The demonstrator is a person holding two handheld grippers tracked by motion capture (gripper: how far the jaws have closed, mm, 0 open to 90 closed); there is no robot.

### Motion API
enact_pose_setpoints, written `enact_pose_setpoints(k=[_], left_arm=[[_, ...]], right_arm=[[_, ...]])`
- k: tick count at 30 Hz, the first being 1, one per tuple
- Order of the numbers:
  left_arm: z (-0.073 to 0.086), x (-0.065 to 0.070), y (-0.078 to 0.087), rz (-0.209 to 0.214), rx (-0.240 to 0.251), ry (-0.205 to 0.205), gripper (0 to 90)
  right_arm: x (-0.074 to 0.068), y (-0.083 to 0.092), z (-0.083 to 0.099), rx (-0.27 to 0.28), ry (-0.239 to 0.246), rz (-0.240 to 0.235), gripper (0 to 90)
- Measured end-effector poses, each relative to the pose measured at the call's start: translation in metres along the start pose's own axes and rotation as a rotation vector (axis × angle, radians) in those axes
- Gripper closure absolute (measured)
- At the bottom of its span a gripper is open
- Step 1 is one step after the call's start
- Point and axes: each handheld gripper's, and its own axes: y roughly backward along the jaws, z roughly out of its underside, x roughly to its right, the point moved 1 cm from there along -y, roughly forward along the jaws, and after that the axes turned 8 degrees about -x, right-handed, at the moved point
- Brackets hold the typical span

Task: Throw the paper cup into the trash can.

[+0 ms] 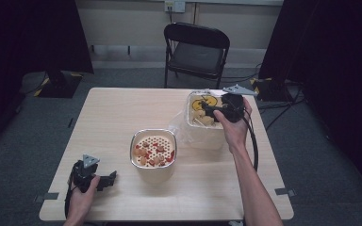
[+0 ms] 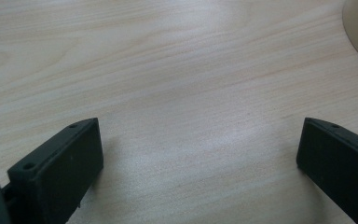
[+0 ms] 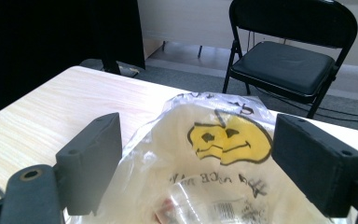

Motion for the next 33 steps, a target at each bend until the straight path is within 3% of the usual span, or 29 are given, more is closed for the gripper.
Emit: enact_pose_setpoints(k=[8,10,13,16,25,33], left_arm=[[0.0,0.0,0.0,0.0,0.0,0.0,0.0],[0.0,0.0,0.0,0.0,0.0,0.0,0.0],[0.0,0.0,0.0,0.0,0.0,-0.002,0.0],[0.0,0.0,0.0,0.0,0.0,-0.001,0.0],[0.0,0.0,0.0,0.0,0.0,-0.001,0.0],[0.0,0.0,0.0,0.001,0.0,-0.002,0.0]], right_arm=[[-0.006,0.016,0.009,-0.005,0.036,0.019,16.4],[-0.009,0.025,0.012,0.017,0.042,0.029,16.8],[-0.01,0.034,0.017,0.017,0.029,-0.002,16.0],[-0.015,0.041,0.024,-0.006,0.029,-0.003,16.0],[-0.028,0.069,0.055,-0.017,0.025,-0.006,16.5],[-0.037,0.076,0.087,-0.056,0.054,-0.027,16.7]])
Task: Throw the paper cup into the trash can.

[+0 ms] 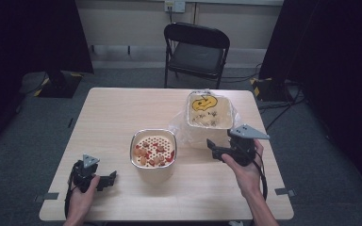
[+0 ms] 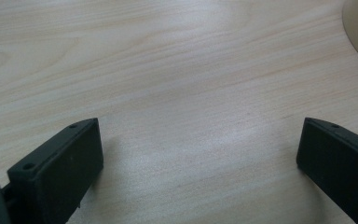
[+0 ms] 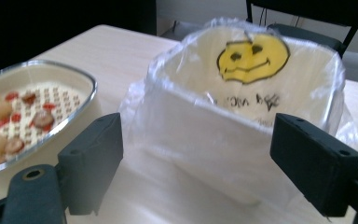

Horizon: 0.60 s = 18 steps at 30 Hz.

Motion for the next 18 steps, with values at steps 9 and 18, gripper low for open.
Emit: enact_pose_setpoints(k=[9,18], left_arm=[[0.0,0.0,0.0,0.0,0.001,0.001,0.0],[0.0,0.0,0.0,0.001,0.001,0.001,0.0]], right_arm=[[-0.008,-0.008,0.038,-0.062,0.005,-0.023,16.0],[-0.008,-0.027,0.077,-0.145,-0.017,-0.038,15.8]])
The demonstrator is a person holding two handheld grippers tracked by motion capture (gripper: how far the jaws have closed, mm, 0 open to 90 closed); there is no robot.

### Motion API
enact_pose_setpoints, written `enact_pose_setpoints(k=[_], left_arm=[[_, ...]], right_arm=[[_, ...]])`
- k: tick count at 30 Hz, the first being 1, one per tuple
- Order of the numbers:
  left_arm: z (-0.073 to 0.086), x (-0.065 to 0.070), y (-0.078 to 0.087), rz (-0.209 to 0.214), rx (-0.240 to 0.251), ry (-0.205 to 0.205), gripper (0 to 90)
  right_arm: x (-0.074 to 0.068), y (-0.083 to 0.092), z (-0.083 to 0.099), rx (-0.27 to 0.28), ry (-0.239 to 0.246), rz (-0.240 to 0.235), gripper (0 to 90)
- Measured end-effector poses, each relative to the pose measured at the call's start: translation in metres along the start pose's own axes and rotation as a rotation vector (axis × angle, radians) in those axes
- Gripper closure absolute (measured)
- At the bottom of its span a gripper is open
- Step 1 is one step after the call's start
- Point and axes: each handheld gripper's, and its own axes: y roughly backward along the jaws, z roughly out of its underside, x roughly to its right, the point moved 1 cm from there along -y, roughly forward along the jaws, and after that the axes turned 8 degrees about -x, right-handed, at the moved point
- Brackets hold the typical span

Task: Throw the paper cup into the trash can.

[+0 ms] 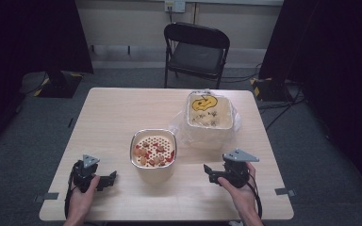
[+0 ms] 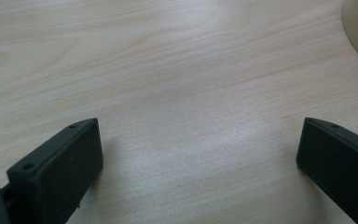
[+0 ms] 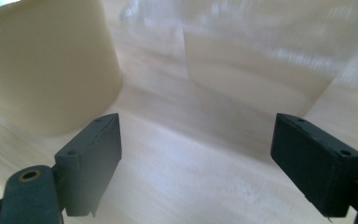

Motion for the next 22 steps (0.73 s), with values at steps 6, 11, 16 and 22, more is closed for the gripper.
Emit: enact_pose_setpoints(k=[6,11,16,22], left_arm=[[0.0,0.0,0.0,0.0,0.0,0.0,0.0],[0.0,0.0,0.0,0.0,0.0,0.0,0.0],[0.0,0.0,0.0,0.0,0.0,0.0,0.0],[0.0,0.0,0.0,-0.001,-0.003,0.0,0.0]], right_arm=[[0.009,-0.023,0.018,-0.06,0.029,0.058,16.0],[0.019,-0.042,0.031,-0.144,0.0,0.066,15.9],[0.017,-0.047,0.037,-0.136,-0.006,0.103,15.2],[0.017,-0.048,0.038,-0.134,0.001,0.116,13.7]])
